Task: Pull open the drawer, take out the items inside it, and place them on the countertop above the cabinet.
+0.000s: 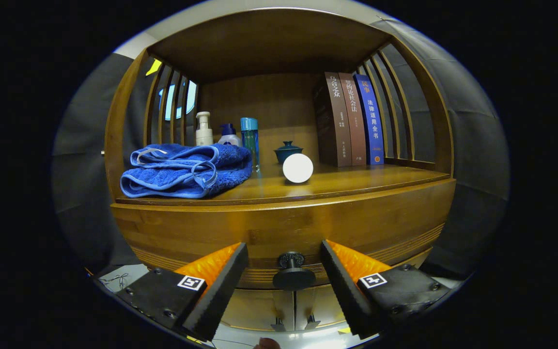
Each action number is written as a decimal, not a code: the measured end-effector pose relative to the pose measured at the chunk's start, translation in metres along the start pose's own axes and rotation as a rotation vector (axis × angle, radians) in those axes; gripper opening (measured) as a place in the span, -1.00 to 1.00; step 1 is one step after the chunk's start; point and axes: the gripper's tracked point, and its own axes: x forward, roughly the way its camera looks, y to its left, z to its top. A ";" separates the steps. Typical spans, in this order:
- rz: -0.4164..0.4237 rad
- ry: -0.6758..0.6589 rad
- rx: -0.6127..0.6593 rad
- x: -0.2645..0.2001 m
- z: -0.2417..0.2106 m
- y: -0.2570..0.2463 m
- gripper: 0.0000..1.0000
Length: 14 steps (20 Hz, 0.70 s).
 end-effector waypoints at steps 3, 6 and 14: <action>0.000 0.014 -0.022 -0.001 -0.001 -0.001 0.99; 0.007 0.002 -0.040 -0.007 0.013 -0.005 0.99; -0.017 -0.050 -0.041 -0.052 0.072 -0.022 0.99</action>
